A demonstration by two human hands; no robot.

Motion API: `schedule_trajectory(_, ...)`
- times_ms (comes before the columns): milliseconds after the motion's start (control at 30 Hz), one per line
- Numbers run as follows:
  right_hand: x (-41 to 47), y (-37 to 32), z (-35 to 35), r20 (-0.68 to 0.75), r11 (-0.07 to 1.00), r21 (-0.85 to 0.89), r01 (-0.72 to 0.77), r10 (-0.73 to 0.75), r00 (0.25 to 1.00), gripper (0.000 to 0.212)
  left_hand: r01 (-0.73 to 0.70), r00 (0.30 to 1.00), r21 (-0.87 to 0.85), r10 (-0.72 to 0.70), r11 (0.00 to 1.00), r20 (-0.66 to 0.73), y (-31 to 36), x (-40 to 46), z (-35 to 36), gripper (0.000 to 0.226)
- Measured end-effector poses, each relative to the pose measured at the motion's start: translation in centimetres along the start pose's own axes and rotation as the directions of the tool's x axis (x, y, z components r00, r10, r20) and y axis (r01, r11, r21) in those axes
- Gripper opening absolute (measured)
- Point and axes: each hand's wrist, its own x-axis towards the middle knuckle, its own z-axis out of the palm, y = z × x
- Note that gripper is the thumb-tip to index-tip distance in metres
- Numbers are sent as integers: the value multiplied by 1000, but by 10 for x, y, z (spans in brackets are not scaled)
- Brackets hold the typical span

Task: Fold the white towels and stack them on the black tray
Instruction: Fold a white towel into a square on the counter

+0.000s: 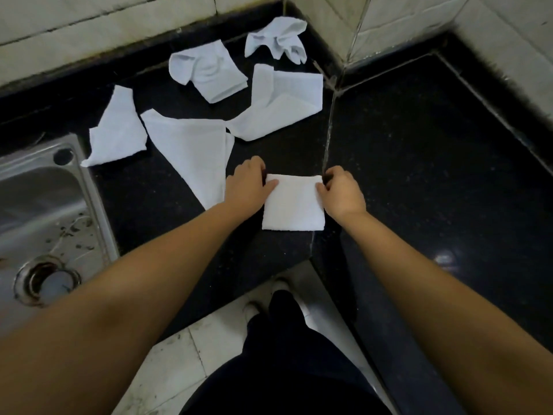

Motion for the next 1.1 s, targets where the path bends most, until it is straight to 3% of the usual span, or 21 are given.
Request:
schedule_trajectory(100, -9, 8, 1, 0, 999, -6, -43, 43, 999, 41, 107, 989, 1, -106, 994, -102, -4, -22, 13, 39)
schedule_trajectory(267, -14, -1, 13, 13, 963, -267, -43, 48, 999, 45, 224, 975, 151, -220, 963, -40, 12, -26, 26, 42)
schedule_trajectory(400, -12, -8, 11, 85, 960, -279, -36, 62, 994, 37, 225, 974, 152, -220, 962, -47, 22, -26, 29, 32)
schedule_trajectory(500, -20, -2, -2, 103, 993, 33, -110, 106, 989, 24, 158, 987, -133, -161, 978, -10, 25, -34, 20, 15)
schedule_trajectory(567, -32, 6, -14, 118, 932, 320, -171, 140, 983, 20, 112, 994, -384, -98, 917, 56, 30, -39, 11, 11)
schedule_trajectory(633, -50, 17, -22, 144, 761, 606, -234, 184, 972, 14, 120, 991, -532, -68, 838, 117, 38, -43, 4, 11)
schedule_trajectory(733, -87, 37, -32, 197, 392, 869, -301, 284, 938, 3, 187, 966, -674, -10, 715, 258, 56, -56, 4, 31)
schedule_trajectory(800, -120, 54, -33, 215, 169, 944, -284, 338, 916, 6, 274, 917, -710, 45, 649, 396, 65, -70, 13, 44)
schedule_trajectory(867, -159, 74, -30, 181, 25, 978, -205, 379, 907, 9, 381, 818, -706, 139, 597, 558, 77, -93, 24, 36)
schedule_trajectory(1000, -256, 113, -20, 48, -51, 998, -24, 537, 843, 11, 561, 560, -607, 282, 563, 779, 104, -159, 59, 20)
schedule_trajectory(1100, -338, 144, -19, -33, -52, 994, 92, 674, 738, 9, 550, 410, -523, 335, 651, 849, 129, -217, 93, 19)
